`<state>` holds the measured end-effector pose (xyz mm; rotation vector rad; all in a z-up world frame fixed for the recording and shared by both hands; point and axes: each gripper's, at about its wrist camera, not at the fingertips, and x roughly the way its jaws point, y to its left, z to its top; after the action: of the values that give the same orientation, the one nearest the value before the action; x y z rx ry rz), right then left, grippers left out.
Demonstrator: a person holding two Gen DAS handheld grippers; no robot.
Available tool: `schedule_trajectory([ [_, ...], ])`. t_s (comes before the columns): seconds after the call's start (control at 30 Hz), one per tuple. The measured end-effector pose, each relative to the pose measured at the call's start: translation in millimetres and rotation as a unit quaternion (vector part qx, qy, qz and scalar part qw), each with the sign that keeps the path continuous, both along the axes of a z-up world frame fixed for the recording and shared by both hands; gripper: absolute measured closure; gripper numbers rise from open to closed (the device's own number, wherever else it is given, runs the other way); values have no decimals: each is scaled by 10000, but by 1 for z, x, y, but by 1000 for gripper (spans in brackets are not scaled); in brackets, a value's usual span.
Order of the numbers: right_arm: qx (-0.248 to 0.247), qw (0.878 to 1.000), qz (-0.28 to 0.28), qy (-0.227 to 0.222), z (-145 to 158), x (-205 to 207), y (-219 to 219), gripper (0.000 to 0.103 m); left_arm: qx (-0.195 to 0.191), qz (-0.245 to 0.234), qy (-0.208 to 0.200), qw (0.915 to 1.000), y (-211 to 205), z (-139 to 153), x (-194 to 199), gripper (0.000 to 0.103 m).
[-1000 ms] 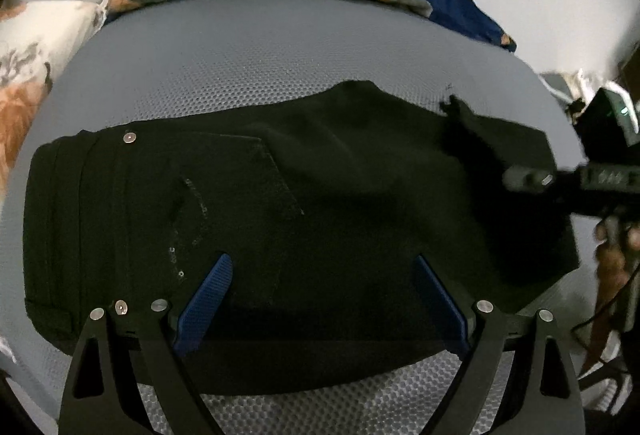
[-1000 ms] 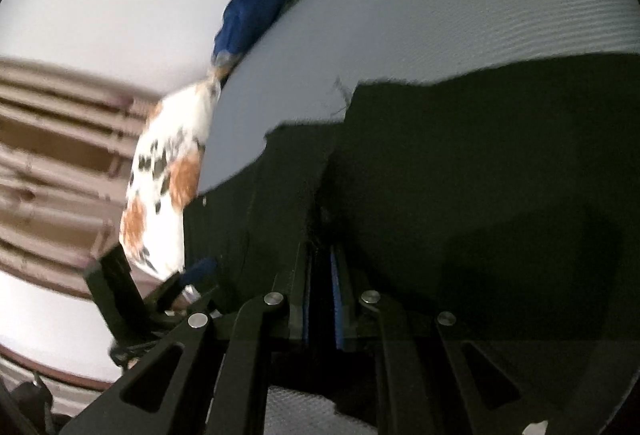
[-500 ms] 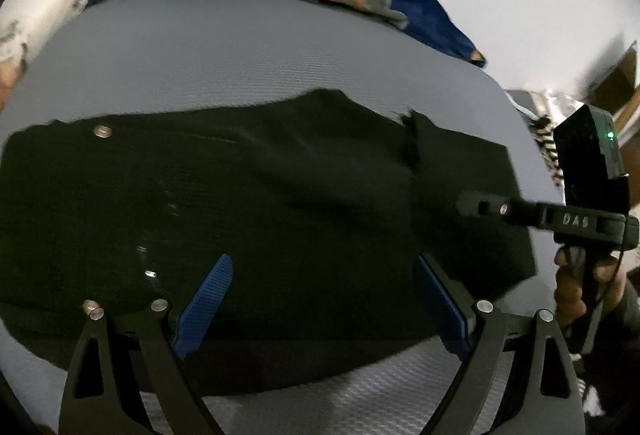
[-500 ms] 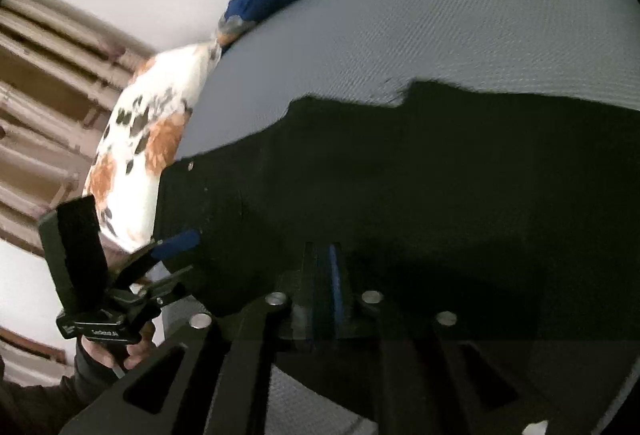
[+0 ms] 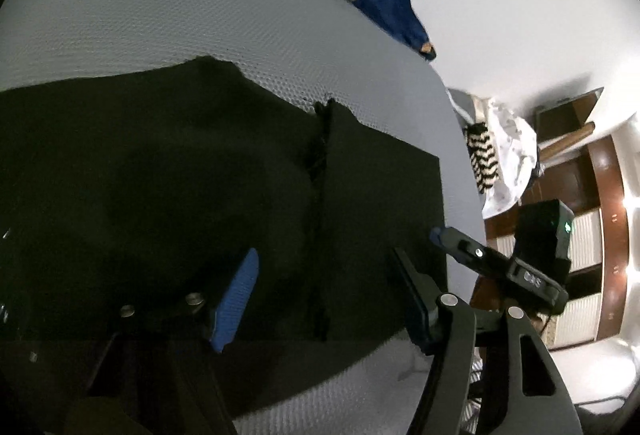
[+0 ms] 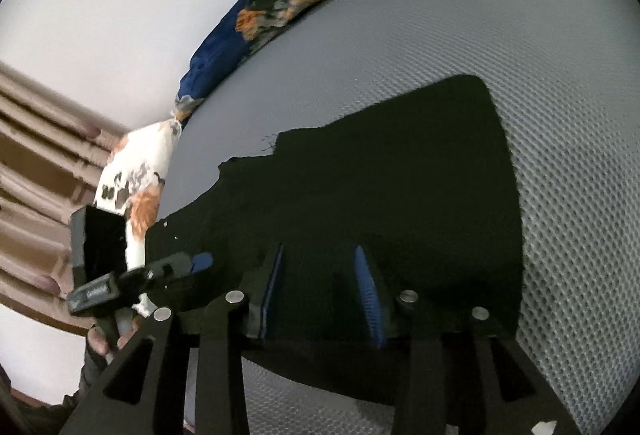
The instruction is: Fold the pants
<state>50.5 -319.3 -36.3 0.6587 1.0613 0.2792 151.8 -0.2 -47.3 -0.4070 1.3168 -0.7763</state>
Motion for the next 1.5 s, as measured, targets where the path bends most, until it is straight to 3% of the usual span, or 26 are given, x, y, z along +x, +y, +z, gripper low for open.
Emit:
schedule_trajectory([
  [0.07,36,10000,-78,-12,-1,-2,-6,68,-143,-179,224,9995,-11,-10,7,39],
  [0.17,117,9997,-194,-53,-2,-3,-13,66,44,-332,431,9985,-22,-24,13,46],
  [0.43,366,9985,-404,-54,-11,-4,-30,62,-41,-439,575,9974,-32,-27,16,47],
  [0.8,824,9941,-693,-115,-16,-8,-48,60,-833,-484,1036,9899,-42,-38,4,47],
  [1.07,824,9945,-642,-92,-17,-9,-44,60,-904,-145,977,9910,-51,-38,5,48],
  [1.1,833,9944,-643,-105,-16,-9,-44,60,-827,-111,875,9927,-52,-36,4,50],
  [1.13,808,9945,-658,-113,-16,-9,-43,60,-752,-89,801,9939,-54,-36,3,58],
  [1.17,783,9946,-674,-123,-15,-9,-43,60,-650,-91,714,9953,-55,-37,2,74],
  [1.23,774,9945,-690,-140,-15,-9,-43,59,-470,-124,742,9961,-57,-43,0,95],
  [1.33,746,9946,-705,-153,-14,-9,-45,59,-533,59,903,9945,-55,-47,1,97],
  [1.5,655,9951,-727,-169,-11,-11,-46,59,-370,-152,407,9984,-58,-16,-7,97],
])
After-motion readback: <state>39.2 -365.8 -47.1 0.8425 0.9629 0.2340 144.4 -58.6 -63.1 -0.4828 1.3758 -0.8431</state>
